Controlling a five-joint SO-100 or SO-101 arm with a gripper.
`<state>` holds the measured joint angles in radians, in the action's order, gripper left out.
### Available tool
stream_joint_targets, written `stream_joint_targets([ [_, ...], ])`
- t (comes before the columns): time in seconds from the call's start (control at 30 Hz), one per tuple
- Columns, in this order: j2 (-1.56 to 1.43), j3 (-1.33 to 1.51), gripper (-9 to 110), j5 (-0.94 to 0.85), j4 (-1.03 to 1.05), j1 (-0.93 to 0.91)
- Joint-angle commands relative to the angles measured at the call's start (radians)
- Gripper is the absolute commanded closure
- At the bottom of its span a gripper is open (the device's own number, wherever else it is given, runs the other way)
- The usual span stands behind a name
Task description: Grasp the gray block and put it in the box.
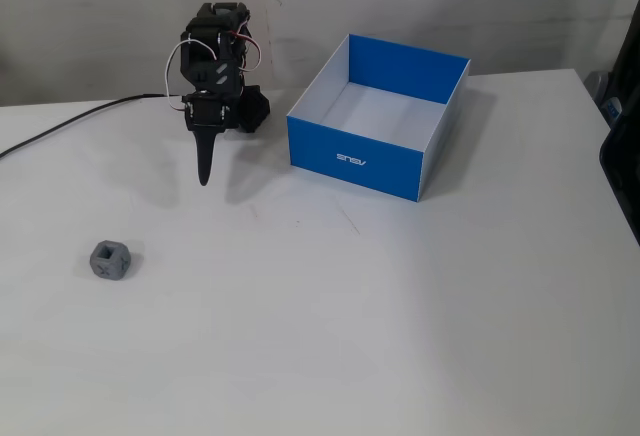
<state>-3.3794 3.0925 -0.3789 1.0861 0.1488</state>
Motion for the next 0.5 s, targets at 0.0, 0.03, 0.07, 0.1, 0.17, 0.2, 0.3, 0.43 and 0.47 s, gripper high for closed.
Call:
stream_joint_targets([
  [0.0,-0.015,0.066,101,-0.009,-0.018,-0.026],
  [0.03,-0.015,0.066,101,-0.009,-0.018,-0.026],
  [0.07,-0.015,0.066,101,-0.009,-0.018,-0.026],
  [0.1,-0.015,0.066,101,-0.009,-0.018,-0.026],
  [0.17,-0.015,0.066,101,-0.009,-0.018,-0.026],
  [0.2,-0.015,0.066,101,-0.009,-0.018,-0.026],
  [0.3,-0.015,0.066,101,-0.009,-0.018,-0.026],
  [0.43,-0.015,0.066,101,-0.009,-0.018,-0.026],
  [0.47,-0.015,0.066,101,-0.009,-0.018,-0.026],
])
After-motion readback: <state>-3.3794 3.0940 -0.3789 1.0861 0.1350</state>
